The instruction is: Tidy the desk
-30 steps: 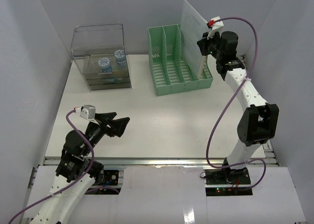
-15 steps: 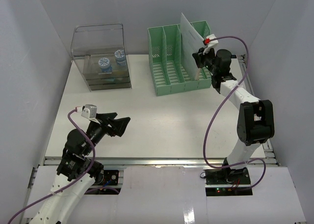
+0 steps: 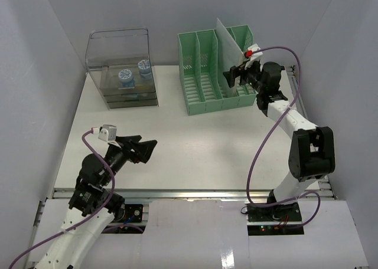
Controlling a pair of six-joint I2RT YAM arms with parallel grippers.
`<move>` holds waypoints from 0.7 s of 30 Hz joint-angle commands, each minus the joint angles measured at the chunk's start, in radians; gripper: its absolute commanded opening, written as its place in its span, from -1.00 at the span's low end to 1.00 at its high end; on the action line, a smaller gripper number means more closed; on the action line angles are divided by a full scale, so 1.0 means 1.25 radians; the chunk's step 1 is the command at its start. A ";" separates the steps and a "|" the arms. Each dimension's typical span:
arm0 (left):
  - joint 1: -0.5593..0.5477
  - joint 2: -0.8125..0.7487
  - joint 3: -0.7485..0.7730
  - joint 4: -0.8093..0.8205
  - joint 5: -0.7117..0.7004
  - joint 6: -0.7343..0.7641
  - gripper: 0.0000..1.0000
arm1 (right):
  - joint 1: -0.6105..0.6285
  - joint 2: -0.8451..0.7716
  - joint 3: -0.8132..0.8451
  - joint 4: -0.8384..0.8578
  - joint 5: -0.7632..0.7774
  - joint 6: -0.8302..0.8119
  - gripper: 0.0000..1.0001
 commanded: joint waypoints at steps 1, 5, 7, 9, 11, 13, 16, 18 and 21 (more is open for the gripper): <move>0.006 0.050 0.012 0.003 -0.009 -0.028 0.96 | -0.032 -0.118 0.014 -0.056 0.033 -0.025 0.95; 0.006 0.083 0.024 0.006 -0.003 -0.042 0.96 | -0.064 -0.225 -0.004 -0.159 -0.001 -0.059 0.81; 0.006 0.093 0.029 0.008 0.003 -0.044 0.96 | -0.068 -0.301 -0.021 -0.224 -0.045 -0.083 0.80; 0.006 0.102 0.034 0.009 0.017 -0.045 0.96 | -0.069 -0.377 -0.055 -0.326 -0.089 -0.098 0.80; 0.006 0.105 0.038 0.009 0.031 -0.048 0.96 | -0.068 -0.438 -0.089 -0.415 -0.162 -0.122 0.80; 0.006 0.102 0.040 0.009 0.053 -0.045 0.96 | -0.068 -0.501 -0.131 -0.481 -0.193 -0.123 0.80; 0.006 0.086 0.038 0.005 0.080 -0.042 0.96 | -0.069 -0.573 -0.215 -0.542 -0.180 -0.107 0.80; 0.006 0.068 0.036 -0.001 0.096 -0.041 0.96 | -0.069 -0.606 -0.264 -0.591 -0.159 -0.106 0.80; 0.006 0.045 0.036 -0.020 0.105 -0.037 0.96 | -0.069 -0.625 -0.320 -0.637 -0.133 -0.105 0.80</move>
